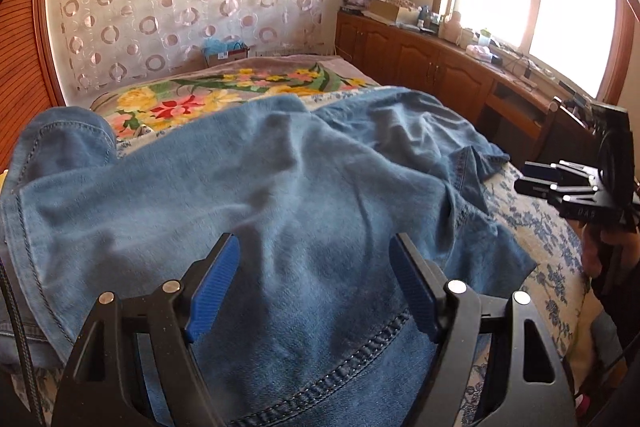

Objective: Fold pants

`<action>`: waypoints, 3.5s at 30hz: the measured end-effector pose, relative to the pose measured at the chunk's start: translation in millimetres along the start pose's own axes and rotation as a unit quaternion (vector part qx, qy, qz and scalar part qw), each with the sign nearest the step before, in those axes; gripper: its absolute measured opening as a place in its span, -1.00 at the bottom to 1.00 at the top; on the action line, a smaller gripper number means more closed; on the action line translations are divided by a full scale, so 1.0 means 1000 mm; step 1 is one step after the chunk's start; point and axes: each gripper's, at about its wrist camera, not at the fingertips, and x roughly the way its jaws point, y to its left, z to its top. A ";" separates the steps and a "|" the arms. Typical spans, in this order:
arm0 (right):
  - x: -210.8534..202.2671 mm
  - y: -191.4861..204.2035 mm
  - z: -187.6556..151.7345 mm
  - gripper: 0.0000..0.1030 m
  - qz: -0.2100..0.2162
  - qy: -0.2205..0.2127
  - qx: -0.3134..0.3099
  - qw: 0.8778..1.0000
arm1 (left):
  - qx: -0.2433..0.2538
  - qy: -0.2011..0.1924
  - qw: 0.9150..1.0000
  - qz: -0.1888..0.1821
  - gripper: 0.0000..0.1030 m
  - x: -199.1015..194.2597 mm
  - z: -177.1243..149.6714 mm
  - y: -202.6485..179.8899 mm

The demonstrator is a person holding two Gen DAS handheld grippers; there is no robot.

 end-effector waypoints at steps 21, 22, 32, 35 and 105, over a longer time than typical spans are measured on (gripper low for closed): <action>0.049 0.035 0.017 0.17 0.067 0.035 0.018 0.997 | -0.011 -0.004 1.000 -0.002 0.51 -0.003 -0.015 0.006; 0.052 0.035 0.018 0.08 0.068 0.038 0.020 0.997 | -0.011 -0.004 1.000 -0.002 0.51 -0.003 -0.015 0.006; 0.037 0.026 0.022 -0.96 0.101 0.037 0.025 0.994 | -0.013 -0.010 1.000 -0.001 0.51 -0.011 -0.010 0.006; 0.016 0.026 0.017 -0.97 0.098 0.022 0.027 0.995 | -0.009 -0.016 1.000 -0.001 0.51 -0.017 -0.007 0.005; -0.013 0.008 -0.013 -0.83 0.017 0.010 0.075 0.997 | -0.013 -0.013 0.999 -0.027 0.51 -0.024 -0.019 -0.005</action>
